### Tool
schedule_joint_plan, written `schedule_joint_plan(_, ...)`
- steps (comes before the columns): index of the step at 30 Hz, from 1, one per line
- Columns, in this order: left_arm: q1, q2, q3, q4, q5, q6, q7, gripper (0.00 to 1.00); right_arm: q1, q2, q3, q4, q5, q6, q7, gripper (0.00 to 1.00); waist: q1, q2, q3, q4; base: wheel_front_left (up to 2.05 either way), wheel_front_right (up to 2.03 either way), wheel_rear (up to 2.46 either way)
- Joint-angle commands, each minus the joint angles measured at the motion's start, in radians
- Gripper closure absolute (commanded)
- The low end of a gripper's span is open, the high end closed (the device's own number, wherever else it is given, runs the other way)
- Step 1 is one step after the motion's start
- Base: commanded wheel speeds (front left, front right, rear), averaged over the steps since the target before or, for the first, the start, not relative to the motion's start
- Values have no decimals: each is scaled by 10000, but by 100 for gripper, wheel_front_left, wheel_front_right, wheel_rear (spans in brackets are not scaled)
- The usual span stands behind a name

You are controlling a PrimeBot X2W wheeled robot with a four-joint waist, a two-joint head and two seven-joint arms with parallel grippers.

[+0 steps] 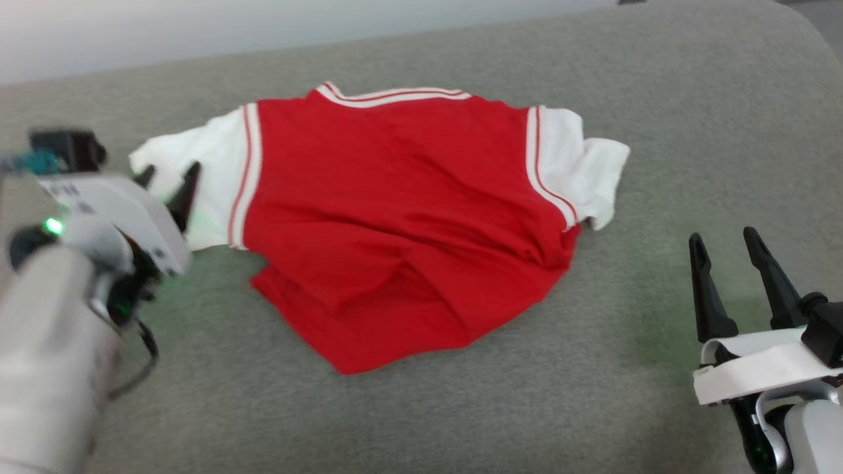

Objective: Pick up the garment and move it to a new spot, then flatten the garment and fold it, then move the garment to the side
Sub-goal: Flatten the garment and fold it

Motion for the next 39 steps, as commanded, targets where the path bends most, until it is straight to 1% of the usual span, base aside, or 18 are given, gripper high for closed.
schedule_joint_plan(1,468,-42,-26,-222,96,-36,-612,0,-135,-249,140,126,108,-14,-3,0,0,0,-446,649,0,0,0)
schedule_joint_plan(4,1465,-449,6,-857,194,-44,-2228,0,-411,-771,577,448,413,-14,83,0,0,0,-569,1153,0,0,0)
schedule_joint_plan(5,1786,-531,-14,-1079,308,28,-2749,0,-515,-987,743,509,523,-14,178,0,0,0,-610,1316,0,0,0)
schedule_joint_plan(7,2390,-805,68,-1572,471,247,-3328,0,-749,-1396,1008,596,860,-14,424,0,0,0,-674,1688,0,0,0)
schedule_joint_plan(10,3298,-1100,245,-2694,1169,690,-3554,0,-1249,-2130,1414,660,1288,-14,942,0,0,0,-657,2227,0,0,0)
schedule_joint_plan(12,3922,-1301,673,-3887,2005,1092,-3573,0,-1632,-2661,1776,797,1558,-14,1483,0,0,0,-571,2552,0,0,0)
schedule_joint_plan(15,5098,-1656,1298,-5475,3261,1567,-3554,0,-2407,-3482,2477,1082,2179,-14,2550,0,0,0,-417,2977,0,0,0)
schedule_joint_plan(19,6103,-2232,1932,-6945,4542,1811,-3557,0,-3504,-4673,3608,1675,3153,-14,4371,0,0,0,-99,3499,0,0,0)
schedule_joint_plan(20,6276,-2402,2040,-7233,4764,1796,-3557,0,-3802,-4945,3931,1779,3467,-14,4883,0,0,0,0,3624,0,0,0)
schedule_joint_plan(23,6646,-2820,2293,-7781,5312,1571,-3558,0,-4590,-5639,4747,2139,4502,-14,6537,0,0,0,283,3924,0,0,0)
schedule_joint_plan(27,6775,-3335,2571,-8103,5751,1238,-3559,0,-5613,-6428,5414,2593,5546,-14,8178,0,0,0,749,4241,0,0,0)
schedule_joint_plan(28,6775,-3335,2571,-8103,5751,1238,-3559,0,-5613,-6428,5414,2593,5546,-14,8178,0,0,0,749,4241,0,0,0)
schedule_joint_plan(31,6681,-3653,2800,-8279,6044,936,-3559,0,-6268,-6792,5751,2958,5853,-14,8976,0,0,0,1130,4426,0,0,0)
schedule_joint_plan(33,6676,-3782,2965,-8307,6208,777,-3560,0,-6599,-6877,5974,3219,5899,-14,9276,0,0,0,1338,4482,0,0,0)
schedule_joint_plan(36,6667,-3929,3204,-8331,6426,584,-3560,0,-6809,-6772,6342,3530,6220,-14,9722,0,0,0,1505,4486,0,0,0)
schedule_joint_plan(39,6633,-4036,3425,-8422,6606,435,-3560,0,-6742,-6681,6746,3565,6621,-13,10038,0,0,0,1563,4467,0,0,0)
